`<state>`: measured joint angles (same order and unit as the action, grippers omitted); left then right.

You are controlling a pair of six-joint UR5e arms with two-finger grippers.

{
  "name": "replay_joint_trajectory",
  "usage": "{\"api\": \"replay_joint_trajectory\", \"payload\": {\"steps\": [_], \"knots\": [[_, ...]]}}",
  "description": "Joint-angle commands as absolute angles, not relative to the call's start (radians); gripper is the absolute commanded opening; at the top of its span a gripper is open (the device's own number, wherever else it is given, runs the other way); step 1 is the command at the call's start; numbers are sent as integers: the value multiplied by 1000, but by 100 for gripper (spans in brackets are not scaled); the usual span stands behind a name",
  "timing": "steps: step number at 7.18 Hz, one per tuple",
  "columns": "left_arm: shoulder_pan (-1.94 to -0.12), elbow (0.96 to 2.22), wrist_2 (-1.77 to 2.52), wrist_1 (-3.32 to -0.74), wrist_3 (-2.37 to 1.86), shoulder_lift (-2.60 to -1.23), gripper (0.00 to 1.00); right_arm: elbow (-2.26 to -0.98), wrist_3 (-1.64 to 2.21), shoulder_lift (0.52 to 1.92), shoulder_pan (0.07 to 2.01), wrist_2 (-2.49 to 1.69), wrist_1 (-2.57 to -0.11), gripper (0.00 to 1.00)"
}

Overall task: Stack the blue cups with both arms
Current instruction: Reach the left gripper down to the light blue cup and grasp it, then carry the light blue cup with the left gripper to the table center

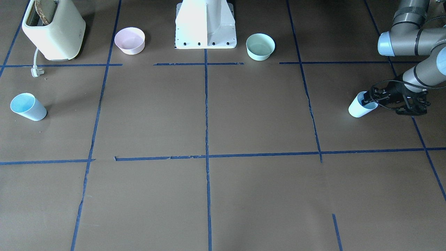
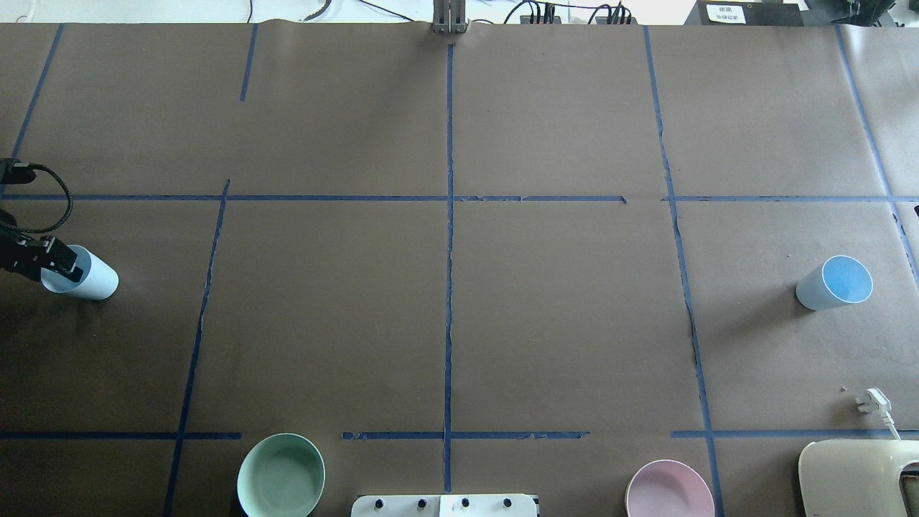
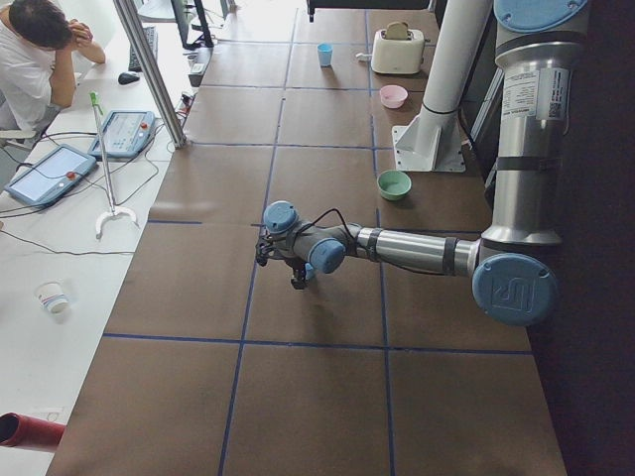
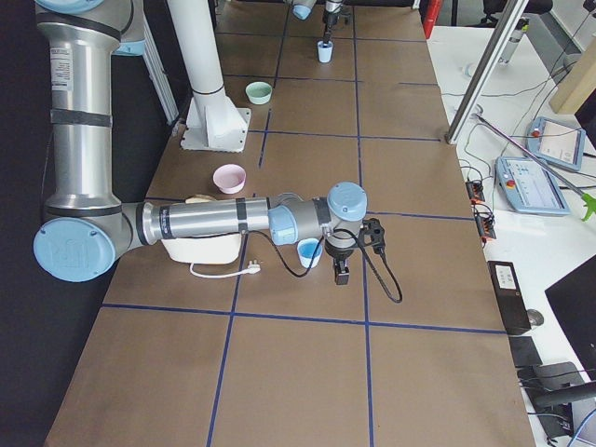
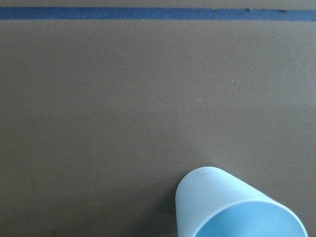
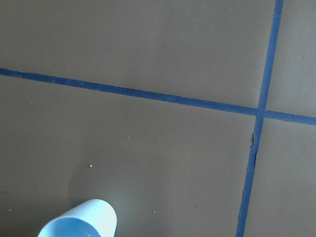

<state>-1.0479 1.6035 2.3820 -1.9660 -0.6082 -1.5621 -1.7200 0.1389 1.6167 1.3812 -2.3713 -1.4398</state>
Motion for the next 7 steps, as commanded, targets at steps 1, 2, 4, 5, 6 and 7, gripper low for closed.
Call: {"api": "replay_joint_trajectory", "payload": {"steps": [1, 2, 4, 5, 6, 7], "knots": [[-1046, 1617, 2381, -1964, -614, -1565, 0, -1717, 141, 1620, 1381, -2372, -1440, 100], [-1045, 1659, 2382, -1960, -685, -1572, 0, -1721, 147, 1615, 1379, -2372, -1440, 100], [-952, 1796, 2379, -1950, -957, -1664, 0, -1718, 152, 1608, 1371, -2372, -1442, 100], [-857, 1804, 2379, -1925, -1173, -1804, 0, -1720, 149, 1605, 1371, -2378, -1442, 100], [-747, 1798, 2369, -1816, -1319, -1962, 0, -1723, 147, 1600, 1370, -2378, -1440, 100], [-677, 1777, 2233, -1678, -1354, -2140, 0, -1723, 147, 1598, 1367, -2378, -1440, 100]]}}
